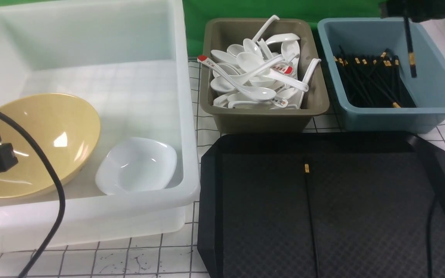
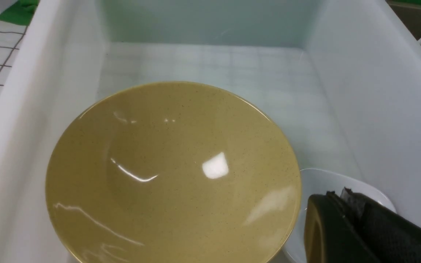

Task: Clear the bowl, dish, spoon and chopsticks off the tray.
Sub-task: Use the right arm to put a chopstick into the small storage box on the right, then use the right arm to grab a chopstick

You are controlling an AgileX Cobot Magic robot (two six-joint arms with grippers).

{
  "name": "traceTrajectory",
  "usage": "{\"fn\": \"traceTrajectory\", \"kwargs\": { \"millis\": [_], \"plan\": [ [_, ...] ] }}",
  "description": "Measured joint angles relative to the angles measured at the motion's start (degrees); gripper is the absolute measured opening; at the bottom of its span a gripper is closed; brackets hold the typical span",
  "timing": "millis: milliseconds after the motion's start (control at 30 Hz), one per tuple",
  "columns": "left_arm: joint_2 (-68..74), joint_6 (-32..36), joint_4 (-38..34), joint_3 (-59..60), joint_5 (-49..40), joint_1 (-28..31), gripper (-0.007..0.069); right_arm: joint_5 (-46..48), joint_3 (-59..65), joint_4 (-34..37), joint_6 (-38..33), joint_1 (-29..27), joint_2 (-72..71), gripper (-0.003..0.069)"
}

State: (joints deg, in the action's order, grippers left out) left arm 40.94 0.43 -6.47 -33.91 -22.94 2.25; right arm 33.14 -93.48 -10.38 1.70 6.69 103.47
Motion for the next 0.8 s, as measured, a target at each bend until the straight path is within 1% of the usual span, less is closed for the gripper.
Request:
{"fn": "traceTrajectory", "kwargs": {
  "millis": [133, 233, 333, 367, 400, 433, 467, 567, 633, 700, 800],
  "plan": [
    [0.00, 0.00, -0.02, 0.00, 0.00, 0.00, -0.0006, 7.23, -9.40, 1.09, 0.70, -1.58, 11.58, 0.0074],
    [0.00, 0.47, -0.09, 0.00, 0.00, 0.00, -0.0006, 11.06, -13.86, 1.91, 3.53, -2.39, 18.58, 0.0076],
    [0.00, 1.33, -0.13, 0.00, 0.00, 0.00, -0.0006, 11.65, -14.91, 2.26, 5.46, -2.55, 21.71, 0.0113],
    [0.00, 1.33, -0.13, 0.00, 0.00, 0.00, -0.0006, 12.32, -15.03, 2.92, 5.39, -2.55, 21.83, 0.0152],
    [0.00, 1.33, -0.13, 0.00, 0.00, 0.00, -0.0006, 12.45, -15.03, 3.05, 5.34, -2.55, 21.83, 0.0152],
    [0.00, 1.33, -0.13, 0.00, 0.00, 0.00, -0.0006, 13.35, -15.18, 3.74, 4.75, -2.55, 21.47, 0.0221],
    [0.00, 1.33, -0.13, 0.00, 0.00, 0.00, -0.0006, 13.87, -15.18, 3.92, 4.28, -2.55, 21.21, 0.0246],
    [0.00, 1.33, -0.13, 0.00, 0.01, 0.00, -0.0006, 16.81, -15.18, 5.03, 3.50, -2.55, 18.78, 0.0350],
    [0.00, 1.33, -0.19, 0.00, 0.01, 0.00, -0.0006, 19.66, -15.18, 7.72, 2.16, -2.33, 15.71, 0.0401],
    [0.00, 1.33, -0.33, 0.06, 0.01, 0.00, -0.0006, 22.95, -13.75, 11.60, -0.29, -0.87, 10.94, 0.0429],
    [0.00, 1.33, -0.53, 0.12, 0.01, 0.00, -0.0006, 24.49, -7.82, 13.93, -1.69, 3.59, 4.83, 0.0434]
  ]
}}
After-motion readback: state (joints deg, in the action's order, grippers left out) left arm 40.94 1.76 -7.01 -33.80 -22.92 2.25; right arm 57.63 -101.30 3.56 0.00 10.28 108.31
